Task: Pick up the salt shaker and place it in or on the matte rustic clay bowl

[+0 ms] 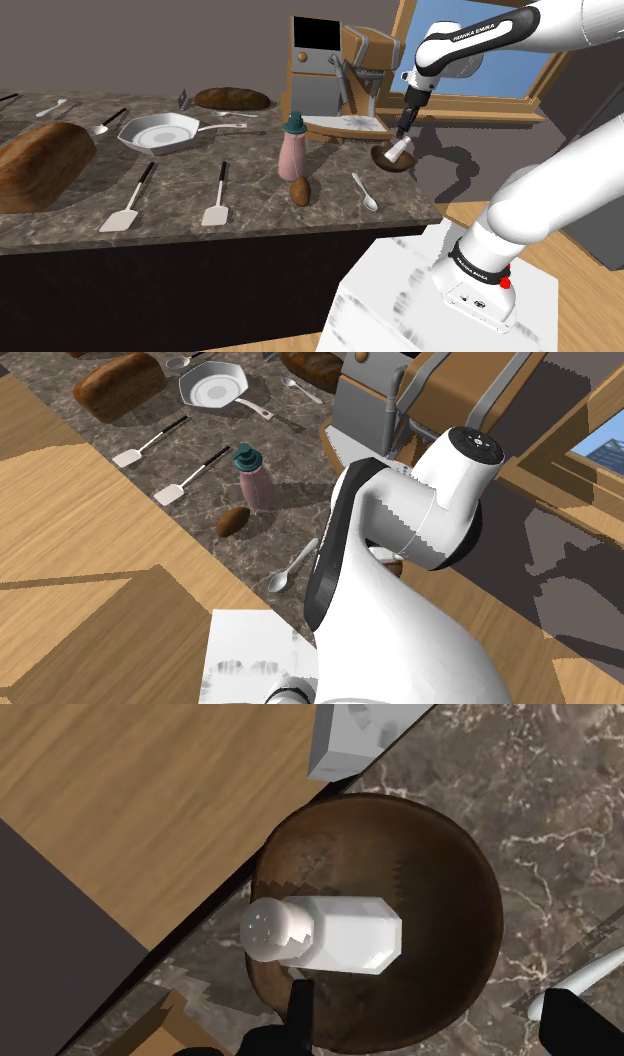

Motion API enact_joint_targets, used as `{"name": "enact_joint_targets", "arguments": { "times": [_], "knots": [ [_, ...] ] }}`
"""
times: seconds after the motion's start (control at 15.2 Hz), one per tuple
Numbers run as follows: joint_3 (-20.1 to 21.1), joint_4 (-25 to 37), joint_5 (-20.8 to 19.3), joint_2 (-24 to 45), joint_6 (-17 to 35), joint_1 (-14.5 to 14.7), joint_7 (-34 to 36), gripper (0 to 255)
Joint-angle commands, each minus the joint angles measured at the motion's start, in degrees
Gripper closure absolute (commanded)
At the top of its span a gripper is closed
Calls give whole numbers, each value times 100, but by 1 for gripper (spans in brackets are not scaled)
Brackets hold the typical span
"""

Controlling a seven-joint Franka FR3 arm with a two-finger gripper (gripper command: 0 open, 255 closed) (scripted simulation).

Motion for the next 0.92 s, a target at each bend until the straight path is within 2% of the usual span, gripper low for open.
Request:
{"name": "enact_joint_targets", "arguments": {
  "times": [0.0, 0.07, 0.33, 0.86],
  "knots": [
    [0, 0, 0, 0, 0, 0, 0, 0],
    [0, 0, 0, 0, 0, 0, 0, 0],
    [71, 564, -35, -221, -774, -16, 46, 0],
    [72, 564, -34, -221, -774, -17, 46, 0]
  ]
}}
